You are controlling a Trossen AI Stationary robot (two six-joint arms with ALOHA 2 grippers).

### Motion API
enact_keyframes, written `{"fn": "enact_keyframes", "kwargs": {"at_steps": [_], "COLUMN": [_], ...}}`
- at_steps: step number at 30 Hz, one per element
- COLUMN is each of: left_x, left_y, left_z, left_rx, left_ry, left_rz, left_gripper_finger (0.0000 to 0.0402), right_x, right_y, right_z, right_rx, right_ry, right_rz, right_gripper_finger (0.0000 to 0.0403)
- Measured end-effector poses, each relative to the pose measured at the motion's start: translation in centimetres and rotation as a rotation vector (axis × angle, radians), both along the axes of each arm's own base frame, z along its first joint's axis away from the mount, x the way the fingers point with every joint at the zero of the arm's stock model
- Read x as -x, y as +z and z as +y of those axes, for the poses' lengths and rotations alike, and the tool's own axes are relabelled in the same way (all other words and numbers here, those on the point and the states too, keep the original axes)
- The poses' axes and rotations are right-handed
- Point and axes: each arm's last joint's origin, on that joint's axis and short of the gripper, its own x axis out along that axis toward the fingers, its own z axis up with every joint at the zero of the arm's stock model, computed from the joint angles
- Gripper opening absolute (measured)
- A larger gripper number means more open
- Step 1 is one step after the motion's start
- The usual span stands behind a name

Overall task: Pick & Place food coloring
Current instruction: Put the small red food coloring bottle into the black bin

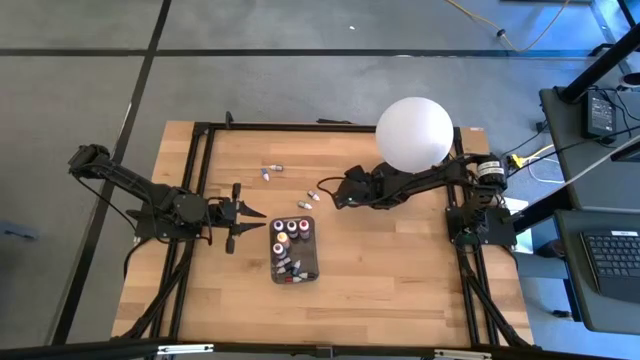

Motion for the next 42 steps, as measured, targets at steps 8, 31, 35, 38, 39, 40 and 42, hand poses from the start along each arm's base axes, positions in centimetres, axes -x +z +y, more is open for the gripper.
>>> {"fn": "enact_keyframes", "kwargs": {"at_steps": [8,31,35,38,39,40,42], "left_x": [0.0,0.0,0.0,0.0,0.0,0.0,0.0], "left_y": [0.0,0.0,0.0,0.0,0.0,0.0,0.0], "left_z": [0.0,0.0,0.0,0.0,0.0,0.0,0.0], "left_rx": [0.001,0.002,0.002,0.002,0.002,0.002,0.002], "left_ry": [0.001,0.001,0.001,0.001,0.001,0.001,0.001], "left_rz": [-0.001,-0.001,-0.001,-0.001,-0.001,-0.001,-0.001], "left_gripper_finger": [0.0088,0.0088,0.0088,0.0088,0.0088,0.0088,0.0088], "right_x": [-0.6,-1.0,-1.5,-2.4,-2.8,-3.2,-4.0], "right_y": [-2.1,-2.8,-2.5,-1.9,-1.7,-1.4,-0.7], "right_z": [-0.4,-0.5,0.6,2.0,2.5,3.0,4.0], "right_rx": [0.005,0.024,0.046,0.024,0.0,-0.023,-0.06], "right_ry": [0.015,0.129,0.206,0.314,0.366,0.41,0.501], "right_rz": [0.024,0.076,0.092,0.088,0.074,0.056,0.026], "right_gripper_finger": [0.0256,0.0092,0.0077,0.008,0.0084,0.0087,0.0089]}}
